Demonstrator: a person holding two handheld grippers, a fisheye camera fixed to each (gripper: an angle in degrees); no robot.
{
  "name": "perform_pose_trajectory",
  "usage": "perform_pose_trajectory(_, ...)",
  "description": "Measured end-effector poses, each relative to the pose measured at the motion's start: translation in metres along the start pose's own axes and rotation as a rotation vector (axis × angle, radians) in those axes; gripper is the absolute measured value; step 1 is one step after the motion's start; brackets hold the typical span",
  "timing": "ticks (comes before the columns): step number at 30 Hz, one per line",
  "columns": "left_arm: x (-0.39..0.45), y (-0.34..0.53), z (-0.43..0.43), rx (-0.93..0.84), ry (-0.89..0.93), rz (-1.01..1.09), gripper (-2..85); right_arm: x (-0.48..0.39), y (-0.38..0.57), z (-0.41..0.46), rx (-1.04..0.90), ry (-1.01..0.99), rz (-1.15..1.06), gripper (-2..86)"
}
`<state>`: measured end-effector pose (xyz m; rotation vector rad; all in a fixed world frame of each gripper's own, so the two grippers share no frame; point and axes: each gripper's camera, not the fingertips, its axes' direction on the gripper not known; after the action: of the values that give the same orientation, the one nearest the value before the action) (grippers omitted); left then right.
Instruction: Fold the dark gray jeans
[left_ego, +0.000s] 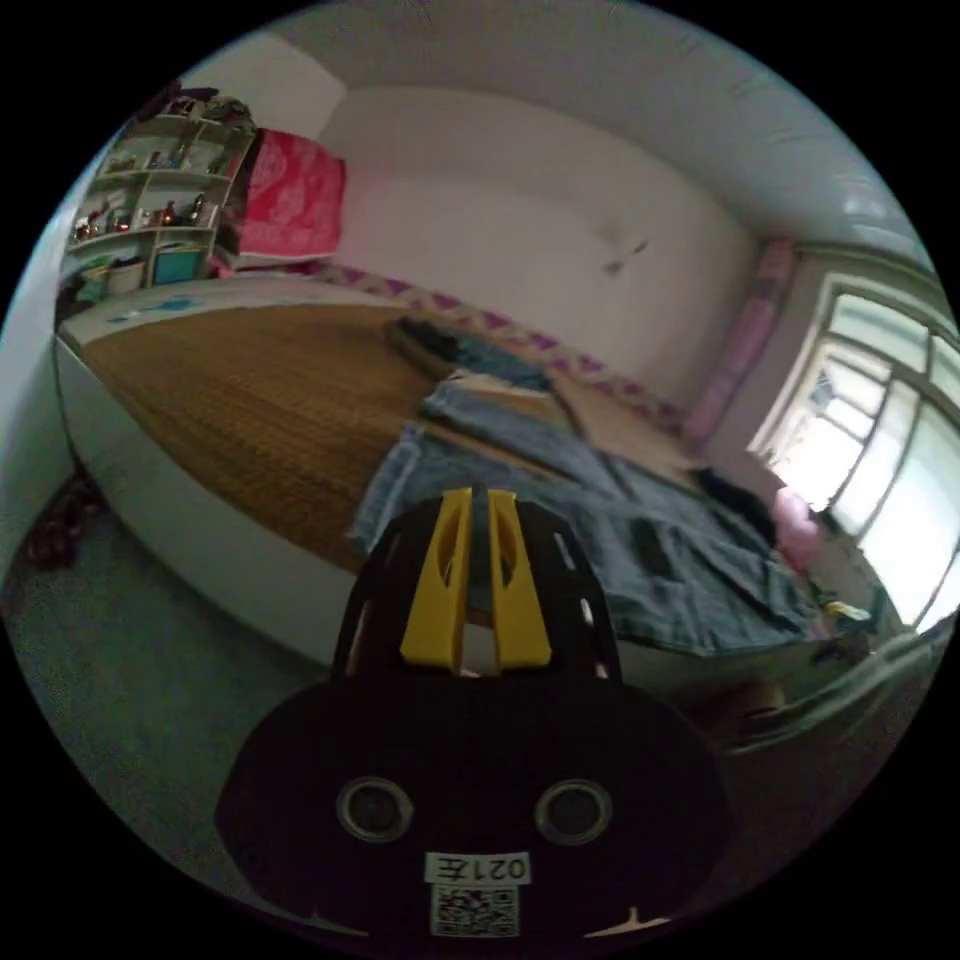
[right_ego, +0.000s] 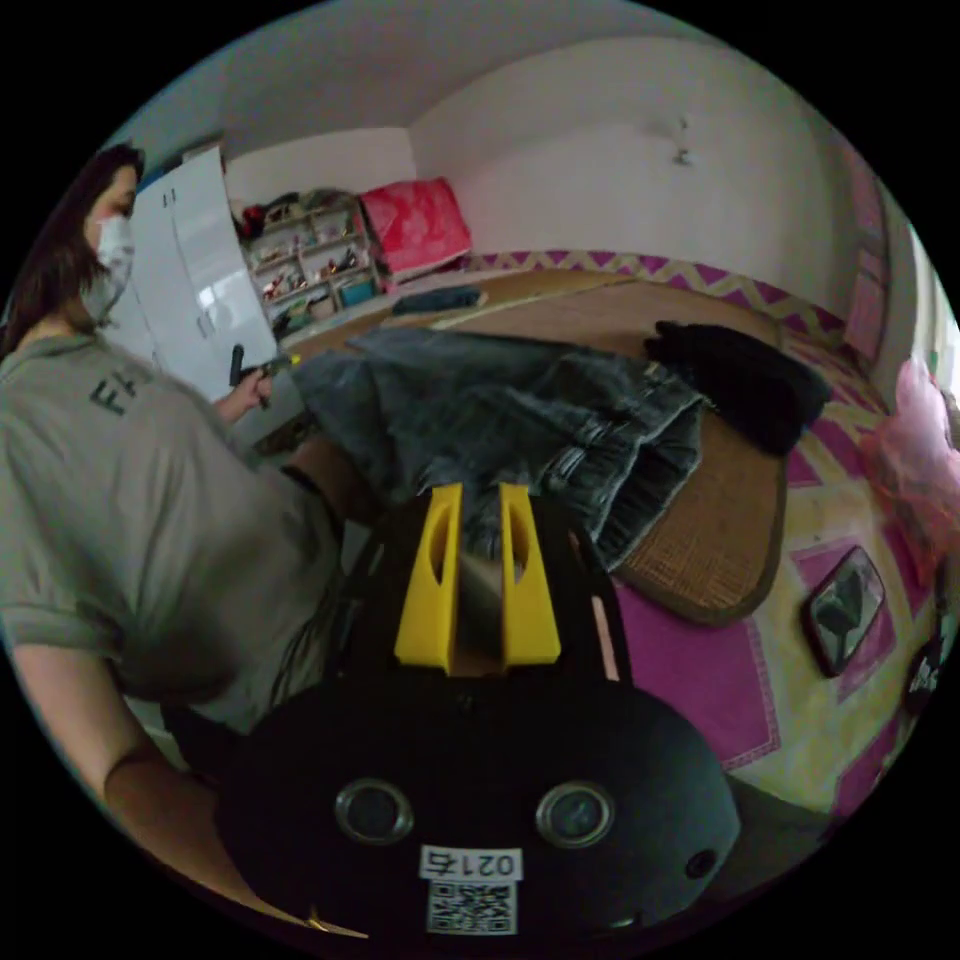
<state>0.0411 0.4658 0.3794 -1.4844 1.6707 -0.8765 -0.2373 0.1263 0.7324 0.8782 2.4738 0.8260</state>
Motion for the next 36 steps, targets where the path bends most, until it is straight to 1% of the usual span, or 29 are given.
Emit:
perform_pose_trajectory(1, 0.001, -0.012, 0.018, -0.077, -0.082, 0.02, 0.3, 0.005, -0.009, 0.008, -0.002, 0.047, 0.03, 6.8)
perform_pose_trajectory(2, 0.006, -0.022, 0.029, -0.076, -0.148, 0.056, 0.0, 0.008, -0.02, 0.022, -0.039, 0.083, 0.043, 6.9)
perform_pose_trajectory(3, 0.009, -0.027, 0.035, -0.095, -0.171, 0.071, -0.1, 0.009, -0.024, 0.031, -0.058, 0.095, 0.045, 6.9)
perform_pose_trajectory(6, 0.014, -0.059, 0.062, -0.181, -0.172, 0.076, -0.7, 0.016, -0.04, 0.072, -0.125, 0.181, 0.106, 5.7)
perform_pose_trajectory(8, 0.017, -0.081, 0.08, -0.244, -0.176, 0.096, -0.8, 0.019, -0.046, 0.095, -0.177, 0.267, 0.149, 0.6)
perform_pose_trajectory(12, 0.015, -0.095, 0.092, -0.277, -0.171, 0.104, -0.9, 0.005, -0.046, 0.105, -0.167, 0.334, 0.136, -0.6)
perform_pose_trajectory(13, 0.015, -0.095, 0.092, -0.273, -0.166, 0.106, -0.9, -0.001, -0.043, 0.106, -0.149, 0.357, 0.119, -0.6)
perform_pose_trajectory(17, 0.017, -0.086, 0.088, -0.226, -0.186, 0.136, -0.9, -0.011, -0.034, 0.108, -0.078, 0.399, 0.167, -0.6)
perform_pose_trajectory(22, 0.023, -0.078, 0.087, -0.186, -0.201, 0.136, -0.9, -0.014, -0.044, 0.113, -0.111, 0.42, 0.204, -0.7)
perform_pose_trajectory(25, 0.026, -0.08, 0.078, -0.171, -0.123, 0.06, -0.9, -0.018, -0.058, 0.109, -0.16, 0.434, 0.179, -0.9)
perform_pose_trajectory(26, 0.037, -0.082, 0.063, -0.074, -0.066, 0.091, -0.9, -0.014, -0.066, 0.097, -0.117, 0.41, 0.191, -1.0)
perform_pose_trajectory(27, 0.044, -0.084, 0.055, -0.024, -0.044, 0.11, -0.9, -0.011, -0.07, 0.089, -0.072, 0.406, 0.204, -1.0)
perform_pose_trajectory(28, 0.059, -0.09, 0.045, 0.035, -0.009, 0.15, -0.8, -0.003, -0.079, 0.073, 0.031, 0.41, 0.221, -1.0)
perform_pose_trajectory(29, 0.076, -0.1, 0.044, 0.049, 0.026, 0.195, -0.7, 0.006, -0.091, 0.065, 0.094, 0.42, 0.216, -1.0)
perform_pose_trajectory(30, 0.085, -0.105, 0.047, 0.036, 0.043, 0.219, -0.5, 0.012, -0.098, 0.065, 0.102, 0.427, 0.209, -1.0)
perform_pose_trajectory(32, 0.12, -0.127, 0.081, -0.082, 0.1, 0.317, 0.7, 0.044, -0.133, 0.087, 0.011, 0.432, 0.177, -0.9)
perform_pose_trajectory(33, 0.129, -0.132, 0.093, -0.122, 0.107, 0.338, 1.2, 0.053, -0.142, 0.096, -0.023, 0.418, 0.165, -0.9)
perform_pose_trajectory(35, 0.158, -0.143, 0.149, -0.294, 0.094, 0.41, 3.9, 0.089, -0.172, 0.135, -0.136, 0.38, 0.163, -1.0)
perform_pose_trajectory(36, 0.165, -0.144, 0.162, -0.329, 0.09, 0.429, 4.2, 0.096, -0.178, 0.144, -0.16, 0.365, 0.157, -1.0)
